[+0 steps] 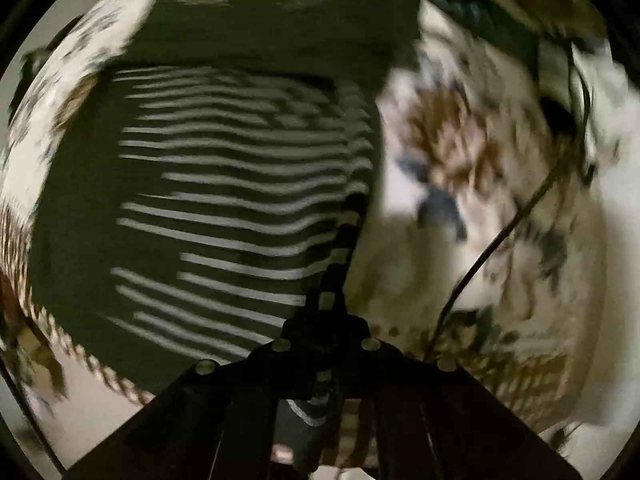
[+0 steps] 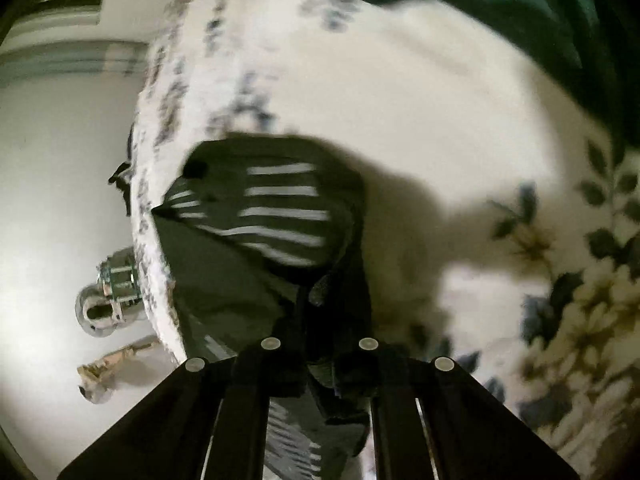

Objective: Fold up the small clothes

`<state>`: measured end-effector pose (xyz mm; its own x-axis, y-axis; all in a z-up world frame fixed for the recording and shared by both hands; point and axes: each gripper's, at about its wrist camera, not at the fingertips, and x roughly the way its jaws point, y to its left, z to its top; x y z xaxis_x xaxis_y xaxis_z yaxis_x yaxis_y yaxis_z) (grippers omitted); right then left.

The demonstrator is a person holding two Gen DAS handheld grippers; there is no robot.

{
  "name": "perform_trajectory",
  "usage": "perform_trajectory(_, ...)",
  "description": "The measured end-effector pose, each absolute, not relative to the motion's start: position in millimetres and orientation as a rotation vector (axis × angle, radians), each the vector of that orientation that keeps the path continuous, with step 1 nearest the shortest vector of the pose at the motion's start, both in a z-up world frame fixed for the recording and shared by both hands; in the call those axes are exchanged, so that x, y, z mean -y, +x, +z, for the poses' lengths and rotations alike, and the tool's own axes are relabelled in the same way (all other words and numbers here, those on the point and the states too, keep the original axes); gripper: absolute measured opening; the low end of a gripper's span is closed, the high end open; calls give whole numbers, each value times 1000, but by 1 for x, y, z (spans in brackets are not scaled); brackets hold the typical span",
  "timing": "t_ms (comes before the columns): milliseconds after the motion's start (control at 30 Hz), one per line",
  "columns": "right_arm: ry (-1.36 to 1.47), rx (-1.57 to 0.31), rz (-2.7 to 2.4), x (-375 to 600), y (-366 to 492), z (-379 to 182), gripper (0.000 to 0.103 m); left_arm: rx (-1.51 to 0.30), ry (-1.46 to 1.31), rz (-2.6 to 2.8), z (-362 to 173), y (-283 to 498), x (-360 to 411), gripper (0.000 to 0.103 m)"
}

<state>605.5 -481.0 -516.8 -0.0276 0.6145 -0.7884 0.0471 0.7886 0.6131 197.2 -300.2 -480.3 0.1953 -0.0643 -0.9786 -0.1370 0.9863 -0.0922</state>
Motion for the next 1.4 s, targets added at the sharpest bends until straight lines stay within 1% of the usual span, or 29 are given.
perform_trajectory(100, 474, -1540, 521, 444, 610, -471, 8, -1319, -288, 111, -446, 191, 249, 3)
perform_trajectory(200, 383, -1534, 539, 385, 615, -430, 8, -1288, -374, 177, -429, 187, 194, 3)
perform_trajectory(300, 301, -1532, 541, 318, 618, -409, 8, -1290, -470, 199, -431, 188, 130, 3)
perform_trajectory(367, 253, -1532, 528, 264, 623, -406, 8, -1291, -522, 218, -440, 184, 83, 3)
perform_trajectory(533, 133, -1539, 482, 134, 640, -427, 8, -1320, -630, 232, -472, 181, -5, 4)
perform_trajectory(667, -58, -1553, 428, 39, 650, -467, 7, -1333, -770, 226, -508, 176, -63, 4)
perform_trajectory(767, -146, -1561, 394, -5, 654, -493, 7, -1333, -806, 224, -523, 175, -90, 4)
perform_trajectory(1000, -162, -1604, 286, -39, 671, -536, 7, -1341, -861, 203, -544, 175, -130, 4)
perform_trajectory(1133, -166, -1635, 277, -43, 676, -547, 8, -1375, -884, 214, -558, 171, -140, 8)
perform_trajectory(1167, -154, -1646, 275, -42, 678, -548, 8, -1379, -930, 217, -561, 166, -146, 8)
perform_trajectory(1200, -132, -1652, 278, -39, 679, -547, 11, -1375, -966, 221, -563, 162, -151, 8)
perform_trajectory(1233, -100, -1657, 304, -36, 677, -541, 22, -1376, -1008, 235, -562, 154, -158, 9)
perform_trajectory(1267, -84, -1660, 335, -34, 673, -538, 31, -1372, -1044, 235, -562, 148, -163, 15)
perform_trajectory(1300, -72, -1659, 375, -32, 668, -531, 52, -1360, -1093, 227, -560, 139, -168, 22)
perform_trajectory(1333, -74, -1640, 436, -28, 655, -519, 57, -1350, -1127, 229, -558, 131, -172, 41)
perform_trajectory(1367, -93, -1627, 460, -24, 646, -512, 57, -1333, -1153, 225, -554, 123, -174, 61)
perform_trajectory(1400, -132, -1616, 481, -19, 631, -506, 58, -1319, -1162, 215, -551, 119, -174, 65)
